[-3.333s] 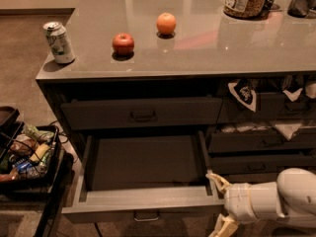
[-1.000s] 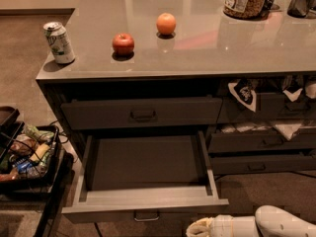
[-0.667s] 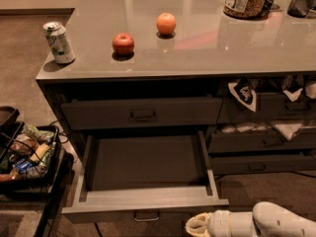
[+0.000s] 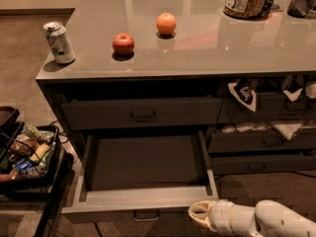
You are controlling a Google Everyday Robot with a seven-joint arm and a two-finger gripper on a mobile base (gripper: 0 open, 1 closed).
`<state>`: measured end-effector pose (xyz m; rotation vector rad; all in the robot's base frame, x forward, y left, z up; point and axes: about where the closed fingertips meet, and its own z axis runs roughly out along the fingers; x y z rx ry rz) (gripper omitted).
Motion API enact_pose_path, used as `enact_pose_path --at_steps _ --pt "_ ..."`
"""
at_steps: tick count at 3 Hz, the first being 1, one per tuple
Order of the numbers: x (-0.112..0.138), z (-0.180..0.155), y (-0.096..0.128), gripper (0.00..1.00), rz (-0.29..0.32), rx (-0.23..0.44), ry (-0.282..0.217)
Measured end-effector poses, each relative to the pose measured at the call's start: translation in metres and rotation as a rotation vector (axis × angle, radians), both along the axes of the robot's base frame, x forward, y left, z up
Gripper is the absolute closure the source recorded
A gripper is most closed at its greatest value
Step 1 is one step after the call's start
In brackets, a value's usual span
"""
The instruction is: Close middle drawer
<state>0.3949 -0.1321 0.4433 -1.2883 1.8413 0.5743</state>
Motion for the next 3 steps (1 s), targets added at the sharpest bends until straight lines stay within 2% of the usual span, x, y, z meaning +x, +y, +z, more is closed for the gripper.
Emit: enact_pose_path --at_steps 1,3 --pt "0.001 0.000 0.000 1.00 -0.003 -0.002 -0.001" --pt "0.001 -0.041 0.023 1.00 0.005 -0.067 0.045"
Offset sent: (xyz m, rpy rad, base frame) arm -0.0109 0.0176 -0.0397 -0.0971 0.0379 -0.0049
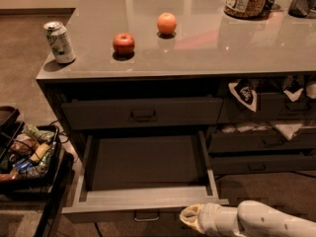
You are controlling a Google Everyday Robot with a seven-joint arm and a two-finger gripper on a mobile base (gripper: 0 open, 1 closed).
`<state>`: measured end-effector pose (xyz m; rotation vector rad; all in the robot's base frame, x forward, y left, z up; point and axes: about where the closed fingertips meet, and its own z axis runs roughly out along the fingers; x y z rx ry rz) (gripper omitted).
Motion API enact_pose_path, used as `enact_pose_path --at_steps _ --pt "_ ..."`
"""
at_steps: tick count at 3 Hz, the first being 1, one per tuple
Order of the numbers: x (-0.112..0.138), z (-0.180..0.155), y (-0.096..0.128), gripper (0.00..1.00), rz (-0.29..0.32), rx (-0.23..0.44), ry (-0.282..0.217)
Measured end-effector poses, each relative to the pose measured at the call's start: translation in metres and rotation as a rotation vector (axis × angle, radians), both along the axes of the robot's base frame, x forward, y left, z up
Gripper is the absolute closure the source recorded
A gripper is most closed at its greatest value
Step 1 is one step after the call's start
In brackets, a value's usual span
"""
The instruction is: Close middle drawer
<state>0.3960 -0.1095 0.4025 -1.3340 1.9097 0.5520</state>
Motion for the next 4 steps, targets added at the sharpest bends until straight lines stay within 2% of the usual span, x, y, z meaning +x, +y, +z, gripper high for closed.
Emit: enact_pose_path --at_steps 1,2,3,4 --pt "0.018 -0.019 0.008 1.00 -0.058 0.008 -0.028" --pt "0.036 -0.030 0.010 1.00 -0.147 0.019 -0.081" --pt "0.052 -0.035 0.011 1.00 -0.230 0.047 -0.113" --pt "0.085 -0.029 0.009 1.00 -0.272 0.056 -0.169"
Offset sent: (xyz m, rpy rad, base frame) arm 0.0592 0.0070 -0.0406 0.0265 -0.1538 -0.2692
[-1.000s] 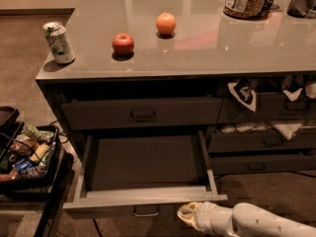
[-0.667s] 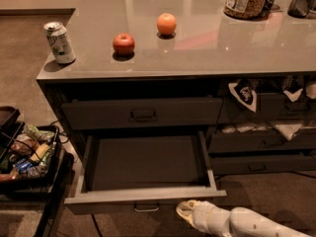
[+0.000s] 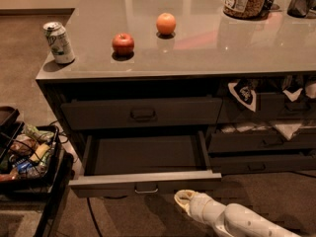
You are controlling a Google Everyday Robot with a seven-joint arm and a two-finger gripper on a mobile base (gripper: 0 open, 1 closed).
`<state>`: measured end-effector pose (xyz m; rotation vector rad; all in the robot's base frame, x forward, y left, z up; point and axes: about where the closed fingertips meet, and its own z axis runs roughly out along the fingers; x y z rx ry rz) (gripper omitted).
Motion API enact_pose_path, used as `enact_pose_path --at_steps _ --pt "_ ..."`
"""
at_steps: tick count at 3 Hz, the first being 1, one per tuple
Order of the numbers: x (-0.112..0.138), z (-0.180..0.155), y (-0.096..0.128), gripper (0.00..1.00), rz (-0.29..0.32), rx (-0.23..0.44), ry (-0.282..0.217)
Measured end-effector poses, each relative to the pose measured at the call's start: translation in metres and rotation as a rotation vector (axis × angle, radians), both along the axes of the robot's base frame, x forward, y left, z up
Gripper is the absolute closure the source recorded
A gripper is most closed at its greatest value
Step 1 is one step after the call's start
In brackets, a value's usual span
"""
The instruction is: Close middle drawer
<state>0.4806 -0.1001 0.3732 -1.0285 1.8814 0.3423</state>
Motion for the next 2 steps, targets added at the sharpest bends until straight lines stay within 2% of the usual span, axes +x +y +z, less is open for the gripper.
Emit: enact_pose_path --at_steps 1,2 --pt "0.004 -0.004 0.007 1.00 0.015 0.014 0.001" --pt "0.033 -0.010 0.011 1.00 0.000 0.015 -0.049"
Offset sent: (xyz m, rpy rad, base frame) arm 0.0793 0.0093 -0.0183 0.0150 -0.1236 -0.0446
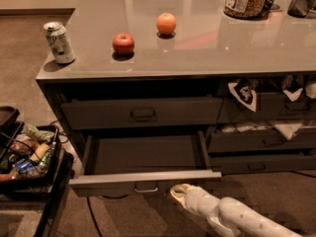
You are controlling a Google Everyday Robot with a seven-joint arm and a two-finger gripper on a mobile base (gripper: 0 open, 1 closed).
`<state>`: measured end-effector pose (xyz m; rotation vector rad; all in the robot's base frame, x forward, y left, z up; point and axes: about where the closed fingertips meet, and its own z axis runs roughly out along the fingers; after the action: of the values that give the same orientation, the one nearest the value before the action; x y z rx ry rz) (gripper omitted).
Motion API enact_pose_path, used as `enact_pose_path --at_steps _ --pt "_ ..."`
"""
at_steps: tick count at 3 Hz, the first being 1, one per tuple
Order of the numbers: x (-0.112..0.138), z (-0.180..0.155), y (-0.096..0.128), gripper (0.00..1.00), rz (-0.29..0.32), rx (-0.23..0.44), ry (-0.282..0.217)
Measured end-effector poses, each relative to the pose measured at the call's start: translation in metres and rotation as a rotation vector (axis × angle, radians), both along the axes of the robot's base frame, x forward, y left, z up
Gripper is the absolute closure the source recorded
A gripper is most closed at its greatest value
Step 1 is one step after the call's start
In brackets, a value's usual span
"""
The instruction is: Close middle drawer
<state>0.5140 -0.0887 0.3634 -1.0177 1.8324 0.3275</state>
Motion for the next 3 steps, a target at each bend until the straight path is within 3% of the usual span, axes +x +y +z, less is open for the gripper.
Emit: enact_pose_path --at_steps 1,2,3 --pt "0.007 0.000 0.001 1.00 0.000 -0.003 -0.014" --pt "0.045 0.004 -0.004 1.00 -0.029 -0.004 -0.069" --pt "0.055 0.005 -0.005 1.00 -0.038 -0.004 -0.084"
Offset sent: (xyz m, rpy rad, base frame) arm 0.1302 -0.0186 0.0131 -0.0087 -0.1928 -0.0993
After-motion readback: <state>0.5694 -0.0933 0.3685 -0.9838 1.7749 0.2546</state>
